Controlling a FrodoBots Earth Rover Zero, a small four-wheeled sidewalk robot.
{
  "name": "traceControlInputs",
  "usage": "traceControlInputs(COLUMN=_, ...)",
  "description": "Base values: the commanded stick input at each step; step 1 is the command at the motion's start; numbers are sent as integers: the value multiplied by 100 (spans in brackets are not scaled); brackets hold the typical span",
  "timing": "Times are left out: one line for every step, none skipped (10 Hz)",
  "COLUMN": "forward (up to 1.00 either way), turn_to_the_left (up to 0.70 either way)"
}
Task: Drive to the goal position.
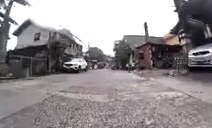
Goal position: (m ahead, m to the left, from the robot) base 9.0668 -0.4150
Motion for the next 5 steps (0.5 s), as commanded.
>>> traceControlInputs(forward=100, turn_to_the_left=0)
traceControlInputs(forward=100, turn_to_the_left=0)
traceControlInputs(forward=100, turn_to_the_left=0)
traceControlInputs(forward=100, turn_to_the_left=0)
traceControlInputs(forward=100, turn_to_the_left=0)
